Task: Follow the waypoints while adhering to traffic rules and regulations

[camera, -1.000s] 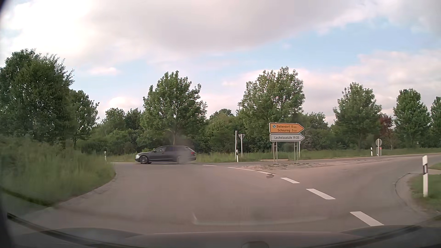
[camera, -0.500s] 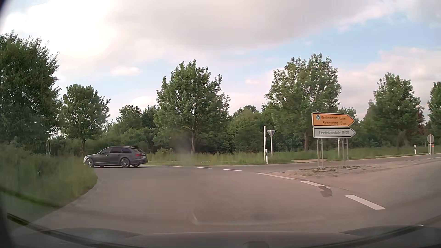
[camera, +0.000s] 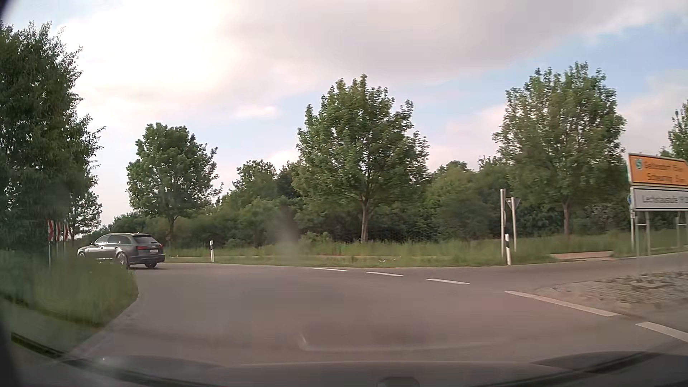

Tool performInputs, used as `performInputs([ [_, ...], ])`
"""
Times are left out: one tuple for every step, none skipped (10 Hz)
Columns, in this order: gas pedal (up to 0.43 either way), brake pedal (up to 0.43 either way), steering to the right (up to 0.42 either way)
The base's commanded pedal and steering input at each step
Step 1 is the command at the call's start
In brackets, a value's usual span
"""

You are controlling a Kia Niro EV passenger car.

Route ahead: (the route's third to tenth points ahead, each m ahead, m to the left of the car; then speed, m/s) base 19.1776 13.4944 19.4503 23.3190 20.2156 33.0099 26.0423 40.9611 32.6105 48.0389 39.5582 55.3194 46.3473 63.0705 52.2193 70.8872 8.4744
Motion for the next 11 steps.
performInputs([
  [0.118, 0.000, -0.211],
  [0.118, 0.000, -0.211],
  [0.130, 0.000, -0.211],
  [0.150, 0.000, -0.210],
  [0.150, 0.000, -0.211],
  [0.150, 0.000, -0.211],
  [0.150, 0.000, -0.211],
  [0.150, 0.000, -0.212],
  [0.150, 0.000, -0.218],
  [0.150, 0.000, -0.224],
  [0.150, 0.000, -0.236],
])
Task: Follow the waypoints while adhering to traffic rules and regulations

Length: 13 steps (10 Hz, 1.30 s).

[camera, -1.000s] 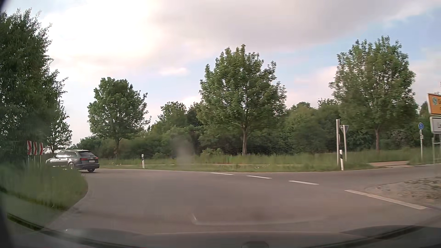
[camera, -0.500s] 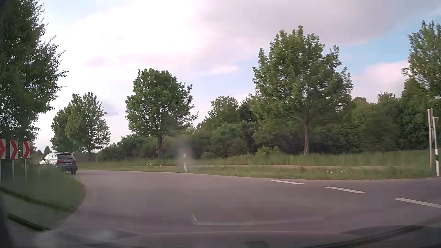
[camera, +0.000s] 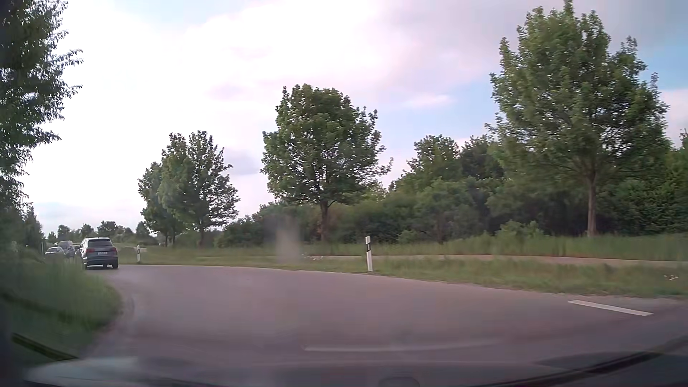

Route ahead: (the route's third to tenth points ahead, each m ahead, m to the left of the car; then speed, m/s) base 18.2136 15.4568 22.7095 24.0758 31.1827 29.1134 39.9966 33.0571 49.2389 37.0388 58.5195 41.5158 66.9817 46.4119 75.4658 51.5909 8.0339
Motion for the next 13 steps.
performInputs([
  [0.150, 0.000, -0.250],
  [0.150, 0.000, -0.259],
  [0.150, 0.000, -0.260],
  [0.150, 0.000, -0.259],
  [0.157, 0.000, -0.257],
  [0.189, 0.000, -0.254],
  [0.228, 0.000, -0.247],
  [0.228, 0.000, -0.242],
  [0.228, 0.000, -0.240],
  [0.228, 0.000, -0.238],
  [0.228, 0.000, -0.238],
  [0.228, 0.000, -0.237],
  [0.228, 0.000, -0.230],
])
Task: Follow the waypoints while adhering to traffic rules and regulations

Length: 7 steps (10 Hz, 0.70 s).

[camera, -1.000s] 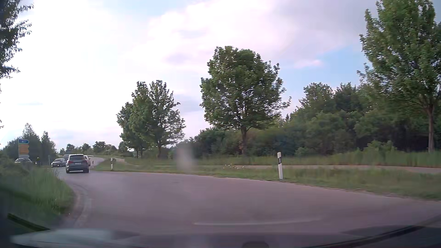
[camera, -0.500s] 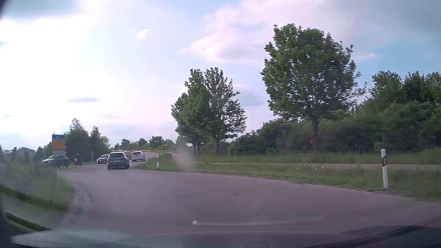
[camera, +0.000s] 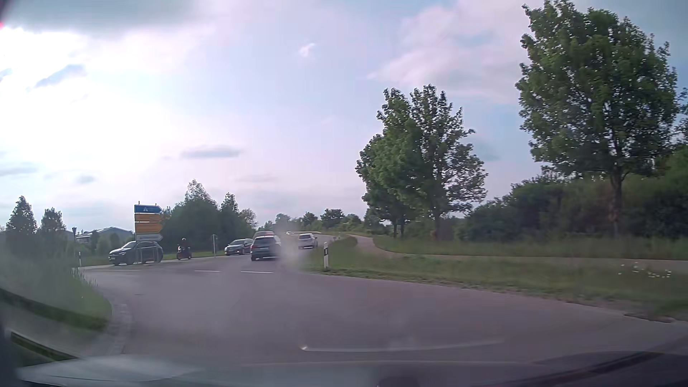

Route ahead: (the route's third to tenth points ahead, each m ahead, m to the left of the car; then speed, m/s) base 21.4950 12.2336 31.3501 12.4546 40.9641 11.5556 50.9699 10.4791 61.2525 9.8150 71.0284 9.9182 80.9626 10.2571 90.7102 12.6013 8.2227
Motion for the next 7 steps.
performInputs([
  [0.228, 0.000, -0.226],
  [0.220, 0.000, -0.221],
  [0.220, 0.000, -0.217],
  [0.220, 0.000, -0.208],
  [0.220, 0.000, -0.196],
  [0.220, 0.000, -0.184],
  [0.220, 0.000, -0.161],
])
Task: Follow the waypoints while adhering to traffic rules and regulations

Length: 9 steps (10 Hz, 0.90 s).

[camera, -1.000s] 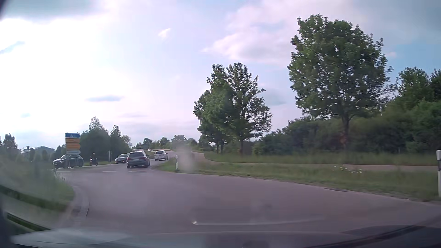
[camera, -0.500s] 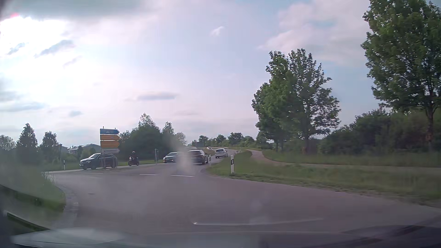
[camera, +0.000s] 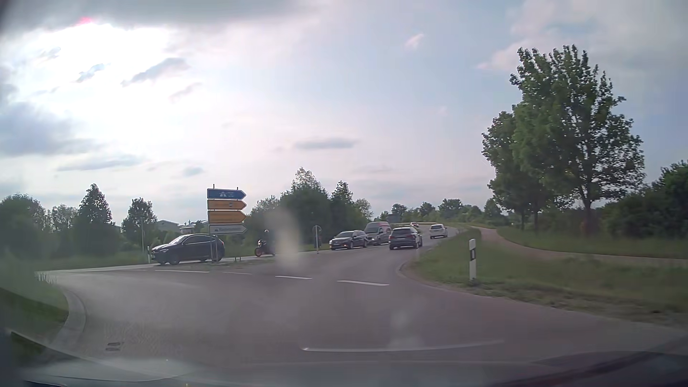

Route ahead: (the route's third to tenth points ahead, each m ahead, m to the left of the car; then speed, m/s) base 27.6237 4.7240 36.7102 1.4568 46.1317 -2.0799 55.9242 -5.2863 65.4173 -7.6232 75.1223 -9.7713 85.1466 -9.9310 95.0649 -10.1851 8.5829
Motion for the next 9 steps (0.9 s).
performInputs([
  [0.220, 0.000, -0.132],
  [0.220, 0.000, -0.109],
  [0.220, 0.000, -0.076],
  [0.220, 0.000, -0.048],
  [0.220, 0.000, -0.022],
  [0.220, 0.000, 0.011],
  [0.220, 0.000, 0.043],
  [0.220, 0.000, 0.059],
  [0.220, 0.000, 0.069],
])
